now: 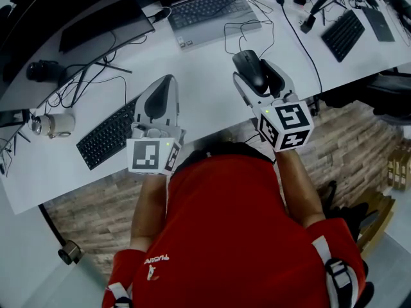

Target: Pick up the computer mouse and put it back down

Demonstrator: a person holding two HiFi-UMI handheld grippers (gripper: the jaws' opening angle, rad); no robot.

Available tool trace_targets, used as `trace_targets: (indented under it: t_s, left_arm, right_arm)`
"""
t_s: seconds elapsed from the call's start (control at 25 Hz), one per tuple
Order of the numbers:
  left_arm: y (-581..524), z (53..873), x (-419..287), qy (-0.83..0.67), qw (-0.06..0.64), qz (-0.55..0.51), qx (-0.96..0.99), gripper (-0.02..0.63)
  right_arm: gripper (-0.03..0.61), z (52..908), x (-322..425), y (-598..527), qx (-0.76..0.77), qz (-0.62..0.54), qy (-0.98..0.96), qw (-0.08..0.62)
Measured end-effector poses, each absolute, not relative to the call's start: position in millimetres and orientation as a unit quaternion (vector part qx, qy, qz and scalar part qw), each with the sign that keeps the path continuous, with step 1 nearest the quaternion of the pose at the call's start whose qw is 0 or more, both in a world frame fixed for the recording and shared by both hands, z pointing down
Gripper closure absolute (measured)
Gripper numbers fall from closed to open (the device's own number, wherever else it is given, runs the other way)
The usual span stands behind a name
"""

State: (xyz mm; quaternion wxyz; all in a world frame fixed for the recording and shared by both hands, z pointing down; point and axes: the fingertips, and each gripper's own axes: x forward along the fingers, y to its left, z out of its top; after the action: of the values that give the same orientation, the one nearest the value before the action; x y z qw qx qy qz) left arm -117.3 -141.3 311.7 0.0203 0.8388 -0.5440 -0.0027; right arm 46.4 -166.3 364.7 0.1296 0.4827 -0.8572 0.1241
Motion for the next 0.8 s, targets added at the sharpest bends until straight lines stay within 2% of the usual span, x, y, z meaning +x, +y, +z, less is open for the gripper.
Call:
trace_targets:
  t_s: [0.8]
  left_arm:
    - [-138,318,-125,-0.56,0.024,0.008,0.828,0.604]
  right_arm:
    - [0.265,491,30,-192,0.467,0.152,-0.837,0.239]
